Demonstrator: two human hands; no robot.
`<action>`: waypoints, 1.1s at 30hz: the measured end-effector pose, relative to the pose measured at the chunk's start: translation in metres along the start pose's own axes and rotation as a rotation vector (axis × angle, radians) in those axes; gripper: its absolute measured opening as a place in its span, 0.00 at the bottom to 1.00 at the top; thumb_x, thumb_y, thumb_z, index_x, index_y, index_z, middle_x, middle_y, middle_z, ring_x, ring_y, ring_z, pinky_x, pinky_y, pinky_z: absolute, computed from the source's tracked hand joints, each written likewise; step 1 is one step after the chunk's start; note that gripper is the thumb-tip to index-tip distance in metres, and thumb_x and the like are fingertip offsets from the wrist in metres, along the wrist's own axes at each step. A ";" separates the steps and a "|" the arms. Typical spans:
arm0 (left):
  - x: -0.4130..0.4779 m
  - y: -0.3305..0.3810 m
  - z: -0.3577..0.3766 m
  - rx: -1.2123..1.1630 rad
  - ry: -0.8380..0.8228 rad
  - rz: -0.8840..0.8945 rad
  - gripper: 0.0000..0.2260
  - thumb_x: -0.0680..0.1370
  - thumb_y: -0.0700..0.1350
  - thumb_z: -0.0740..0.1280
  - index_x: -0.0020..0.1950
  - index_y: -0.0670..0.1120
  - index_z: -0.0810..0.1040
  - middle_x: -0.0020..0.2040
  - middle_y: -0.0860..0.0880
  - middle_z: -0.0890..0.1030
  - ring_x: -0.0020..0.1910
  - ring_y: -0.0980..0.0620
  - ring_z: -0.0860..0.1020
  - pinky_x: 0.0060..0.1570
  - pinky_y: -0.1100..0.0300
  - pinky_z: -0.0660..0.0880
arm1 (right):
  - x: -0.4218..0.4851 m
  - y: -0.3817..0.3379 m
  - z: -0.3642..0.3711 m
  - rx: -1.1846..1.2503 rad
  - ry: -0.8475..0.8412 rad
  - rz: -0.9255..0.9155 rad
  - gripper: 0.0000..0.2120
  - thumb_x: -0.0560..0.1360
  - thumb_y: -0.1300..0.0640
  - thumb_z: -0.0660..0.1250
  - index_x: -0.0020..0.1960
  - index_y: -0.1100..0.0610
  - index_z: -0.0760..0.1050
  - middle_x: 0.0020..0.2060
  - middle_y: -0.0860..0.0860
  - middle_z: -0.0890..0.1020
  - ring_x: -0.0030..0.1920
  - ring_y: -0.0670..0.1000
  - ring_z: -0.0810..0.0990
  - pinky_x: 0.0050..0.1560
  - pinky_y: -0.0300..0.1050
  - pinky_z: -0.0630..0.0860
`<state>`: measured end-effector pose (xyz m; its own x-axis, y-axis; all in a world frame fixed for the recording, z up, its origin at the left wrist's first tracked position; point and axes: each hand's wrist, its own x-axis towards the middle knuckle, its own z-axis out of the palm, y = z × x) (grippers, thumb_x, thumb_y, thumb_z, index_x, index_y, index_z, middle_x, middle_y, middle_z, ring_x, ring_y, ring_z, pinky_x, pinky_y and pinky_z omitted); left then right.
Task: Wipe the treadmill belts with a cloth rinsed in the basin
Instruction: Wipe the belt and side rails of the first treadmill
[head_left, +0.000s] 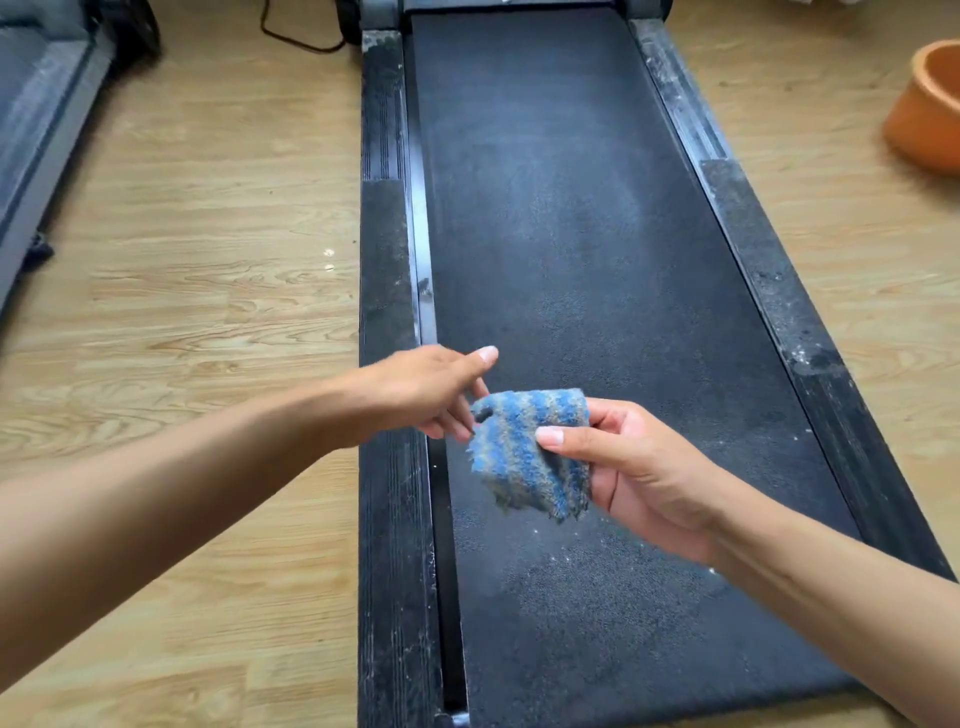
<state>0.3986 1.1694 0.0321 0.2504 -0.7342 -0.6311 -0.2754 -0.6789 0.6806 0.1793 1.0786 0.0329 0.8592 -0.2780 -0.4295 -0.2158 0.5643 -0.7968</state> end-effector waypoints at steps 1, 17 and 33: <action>-0.003 -0.005 0.003 -0.127 -0.107 -0.091 0.33 0.83 0.69 0.53 0.60 0.43 0.81 0.47 0.45 0.89 0.43 0.53 0.87 0.60 0.50 0.81 | 0.000 -0.001 -0.001 0.013 0.015 -0.008 0.17 0.80 0.64 0.66 0.67 0.65 0.79 0.63 0.63 0.83 0.64 0.61 0.83 0.67 0.56 0.79; 0.001 -0.030 0.054 -0.539 0.175 0.225 0.14 0.74 0.50 0.80 0.56 0.49 0.81 0.47 0.45 0.88 0.48 0.48 0.84 0.54 0.49 0.80 | -0.006 0.008 -0.038 -0.109 0.345 -0.054 0.12 0.80 0.60 0.70 0.61 0.62 0.84 0.57 0.59 0.87 0.62 0.60 0.85 0.61 0.53 0.83; -0.004 -0.026 0.045 -0.067 0.437 0.548 0.05 0.74 0.50 0.79 0.46 0.56 0.86 0.53 0.55 0.80 0.55 0.52 0.81 0.60 0.50 0.78 | -0.009 0.012 -0.043 -0.382 0.386 -0.332 0.11 0.72 0.61 0.76 0.54 0.61 0.87 0.56 0.50 0.88 0.67 0.43 0.80 0.62 0.36 0.77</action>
<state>0.3633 1.1900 0.0002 0.4460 -0.8950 0.0073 -0.4141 -0.1992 0.8882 0.1493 1.0538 0.0090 0.6951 -0.6907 -0.1993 -0.1785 0.1028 -0.9786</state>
